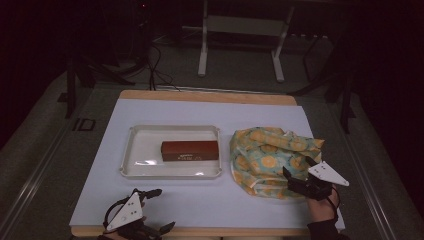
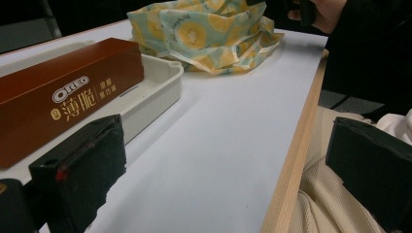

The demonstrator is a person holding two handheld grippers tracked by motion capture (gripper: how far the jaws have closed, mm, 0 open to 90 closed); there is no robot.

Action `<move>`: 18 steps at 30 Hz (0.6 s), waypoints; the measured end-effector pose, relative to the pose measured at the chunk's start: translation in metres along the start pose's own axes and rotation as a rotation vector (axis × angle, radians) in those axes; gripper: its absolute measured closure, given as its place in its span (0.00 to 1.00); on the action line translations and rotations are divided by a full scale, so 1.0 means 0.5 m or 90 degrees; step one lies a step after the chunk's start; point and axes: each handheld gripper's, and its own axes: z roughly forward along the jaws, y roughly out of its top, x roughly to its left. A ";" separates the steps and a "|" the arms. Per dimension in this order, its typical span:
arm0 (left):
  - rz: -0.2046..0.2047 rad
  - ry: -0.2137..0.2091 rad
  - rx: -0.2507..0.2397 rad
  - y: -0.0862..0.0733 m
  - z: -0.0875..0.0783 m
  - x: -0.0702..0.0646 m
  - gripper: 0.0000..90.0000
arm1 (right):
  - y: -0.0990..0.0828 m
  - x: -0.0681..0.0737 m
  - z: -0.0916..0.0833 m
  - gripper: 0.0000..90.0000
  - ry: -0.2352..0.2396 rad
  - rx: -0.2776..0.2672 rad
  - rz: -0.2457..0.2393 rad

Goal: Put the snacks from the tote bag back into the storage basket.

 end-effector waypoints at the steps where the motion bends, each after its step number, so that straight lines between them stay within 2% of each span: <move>1: 0.001 -0.001 0.000 0.000 0.000 0.000 0.01 | -0.004 -0.001 -0.002 0.14 0.002 0.000 0.004; 5: 0.000 -0.001 0.000 0.000 -0.001 -0.001 0.01 | -0.014 -0.005 -0.014 0.14 0.012 -0.012 0.009; 9: 0.000 -0.003 -0.001 0.000 0.000 0.000 0.01 | -0.022 -0.002 -0.025 0.15 -0.001 -0.012 -0.010; 11: 0.000 -0.004 -0.001 0.001 0.000 0.000 0.01 | -0.025 -0.001 -0.028 0.15 0.007 -0.014 -0.011; 18: 0.001 -0.003 -0.001 0.000 -0.001 -0.001 0.01 | -0.021 0.003 -0.037 0.15 0.001 -0.042 -0.022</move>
